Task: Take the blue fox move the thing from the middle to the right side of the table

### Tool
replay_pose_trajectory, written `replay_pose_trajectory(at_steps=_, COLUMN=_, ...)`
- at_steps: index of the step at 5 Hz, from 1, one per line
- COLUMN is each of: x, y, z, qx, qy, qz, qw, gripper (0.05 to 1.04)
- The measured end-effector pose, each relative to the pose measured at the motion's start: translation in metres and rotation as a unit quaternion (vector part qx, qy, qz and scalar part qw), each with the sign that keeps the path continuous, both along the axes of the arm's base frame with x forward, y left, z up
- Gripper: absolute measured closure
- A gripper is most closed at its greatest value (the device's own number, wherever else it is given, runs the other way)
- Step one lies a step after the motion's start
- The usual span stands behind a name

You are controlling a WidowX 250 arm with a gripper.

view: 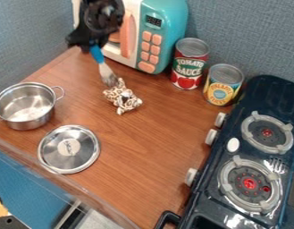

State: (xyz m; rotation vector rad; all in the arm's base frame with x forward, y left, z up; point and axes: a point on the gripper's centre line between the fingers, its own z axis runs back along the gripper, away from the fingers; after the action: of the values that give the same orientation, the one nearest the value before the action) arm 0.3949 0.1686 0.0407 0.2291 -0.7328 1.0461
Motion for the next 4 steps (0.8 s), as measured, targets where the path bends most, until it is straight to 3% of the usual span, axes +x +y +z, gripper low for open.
replay_pose_trajectory(at_steps=3, x=0.006, y=-0.011, z=-0.009, qx=0.007, qy=0.003, qz=-0.018, qw=0.9998, gripper=0.67)
replay_pose_trajectory(at_steps=4, x=-0.001, y=-0.024, z=-0.02, qx=0.004, qy=0.015, qz=-0.032, qw=0.9994, gripper=0.669)
